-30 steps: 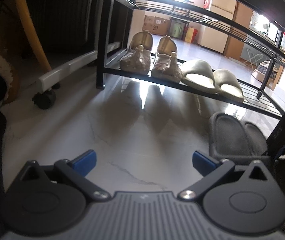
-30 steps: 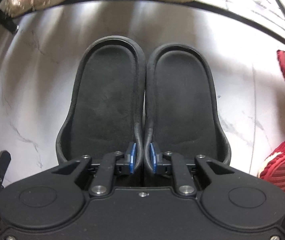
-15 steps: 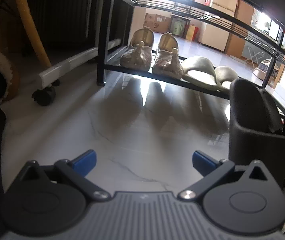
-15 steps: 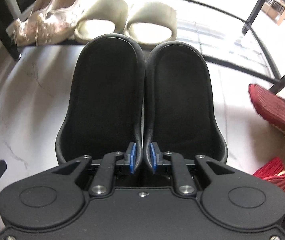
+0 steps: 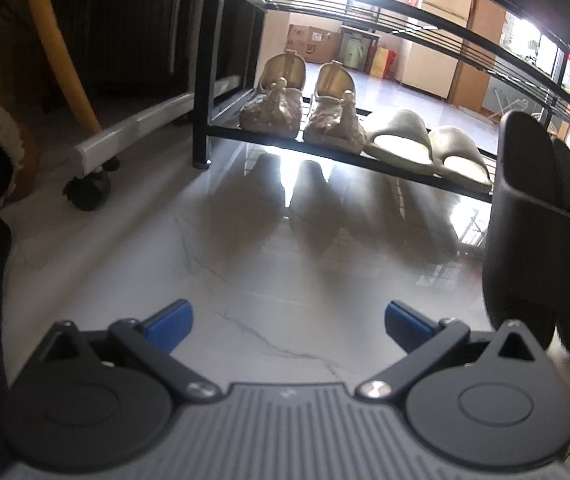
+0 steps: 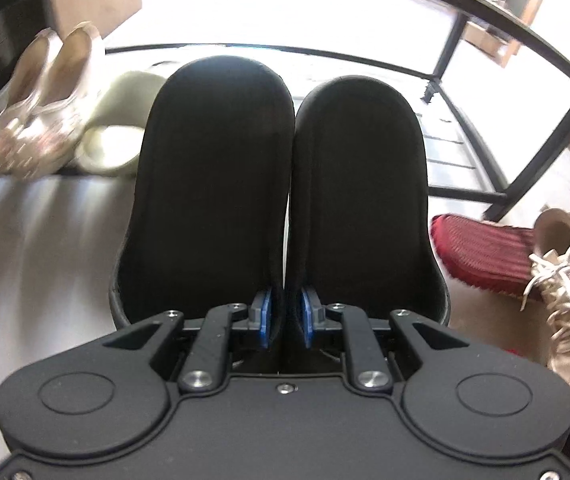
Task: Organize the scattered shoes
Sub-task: 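Lift the pair of black slides with the right tool toward the rack shelf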
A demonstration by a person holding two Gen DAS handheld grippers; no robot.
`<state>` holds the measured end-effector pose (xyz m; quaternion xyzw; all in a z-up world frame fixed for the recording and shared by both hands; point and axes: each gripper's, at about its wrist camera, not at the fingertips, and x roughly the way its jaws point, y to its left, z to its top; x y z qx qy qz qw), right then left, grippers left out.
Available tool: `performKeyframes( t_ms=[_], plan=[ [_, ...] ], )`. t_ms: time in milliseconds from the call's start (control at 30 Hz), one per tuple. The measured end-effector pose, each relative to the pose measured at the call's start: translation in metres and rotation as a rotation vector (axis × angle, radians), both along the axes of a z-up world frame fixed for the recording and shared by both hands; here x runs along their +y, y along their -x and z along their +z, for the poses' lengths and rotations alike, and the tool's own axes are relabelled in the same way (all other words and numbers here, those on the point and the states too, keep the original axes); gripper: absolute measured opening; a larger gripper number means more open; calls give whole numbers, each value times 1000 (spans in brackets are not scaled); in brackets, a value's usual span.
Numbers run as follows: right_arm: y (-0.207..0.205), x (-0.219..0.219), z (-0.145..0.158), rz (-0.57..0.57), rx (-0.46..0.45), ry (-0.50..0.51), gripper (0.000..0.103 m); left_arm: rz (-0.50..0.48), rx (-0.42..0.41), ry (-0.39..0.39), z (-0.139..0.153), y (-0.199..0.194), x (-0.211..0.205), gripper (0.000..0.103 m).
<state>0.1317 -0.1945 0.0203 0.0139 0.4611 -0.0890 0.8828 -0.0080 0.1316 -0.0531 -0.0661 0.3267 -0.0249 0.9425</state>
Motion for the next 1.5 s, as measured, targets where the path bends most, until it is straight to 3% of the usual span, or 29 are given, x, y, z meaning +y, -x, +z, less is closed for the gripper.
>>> performKeyframes(
  t_ms=[200, 500, 933, 1033, 1100, 1200, 1233, 1267, 1333, 1433, 1500],
  plan=[
    [-17, -27, 4, -29, -38, 15, 16, 27, 8, 28, -2, -2, 4, 102],
    [-53, -69, 2, -60, -113, -15, 16, -16, 9, 29, -9, -5, -6, 102],
    [-110, -90, -25, -41, -118, -2, 10, -15, 78, 48, -24, -17, -11, 102],
    [-108, -94, -27, -55, -168, -33, 10, -17, 83, 52, -26, -18, -12, 102],
    [-102, -102, -25, -74, -221, -93, 14, -20, 84, 52, -26, -18, -12, 102],
    [-79, -110, -21, -87, -316, -171, 29, -20, 84, 55, -25, -17, -12, 102],
    [-72, -112, -19, -89, -341, -188, 41, -19, 82, 56, -25, -17, -11, 102],
    [-62, -111, -17, -84, -371, -190, 60, -18, 81, 58, -25, -17, -11, 102],
    [-37, -107, -13, -60, -449, -178, 75, -18, 81, 62, -24, -16, -11, 103],
    [-3, -99, -12, -38, -510, -172, 76, -24, 82, 58, -25, -15, -12, 102],
    [20, -94, -19, -59, -531, -237, 76, -25, 79, 58, -24, -15, -12, 102]
  ],
)
